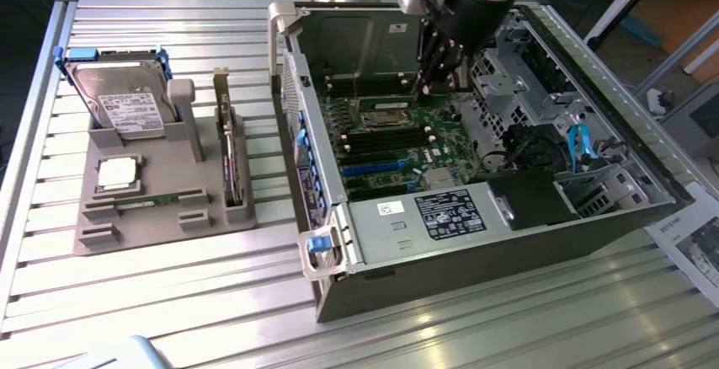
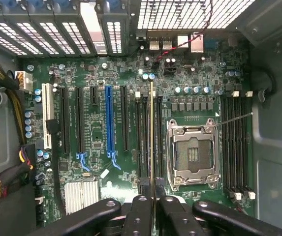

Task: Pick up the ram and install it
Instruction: 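Insert the ram into the slot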

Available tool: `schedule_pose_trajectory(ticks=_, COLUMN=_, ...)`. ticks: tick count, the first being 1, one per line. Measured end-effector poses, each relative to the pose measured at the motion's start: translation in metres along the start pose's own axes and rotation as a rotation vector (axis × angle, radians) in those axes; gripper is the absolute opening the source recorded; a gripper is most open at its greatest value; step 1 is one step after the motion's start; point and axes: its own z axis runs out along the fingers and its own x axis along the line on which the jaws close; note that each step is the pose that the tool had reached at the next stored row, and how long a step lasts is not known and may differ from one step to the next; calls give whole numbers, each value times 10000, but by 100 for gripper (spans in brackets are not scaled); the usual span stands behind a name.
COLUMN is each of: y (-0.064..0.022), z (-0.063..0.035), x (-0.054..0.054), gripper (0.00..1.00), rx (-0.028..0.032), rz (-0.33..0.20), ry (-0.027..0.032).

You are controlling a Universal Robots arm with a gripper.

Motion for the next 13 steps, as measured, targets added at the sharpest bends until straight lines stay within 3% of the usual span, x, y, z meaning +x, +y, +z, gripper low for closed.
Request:
schedule_pose_trajectory(ticks=4, y=-16, z=91, x=6, gripper=13, rx=12, rz=117, ry=-4)
schedule_pose_trajectory(ticks=13, y=-65, z=194, x=11, gripper=13, rx=25, rz=291, ry=-12)
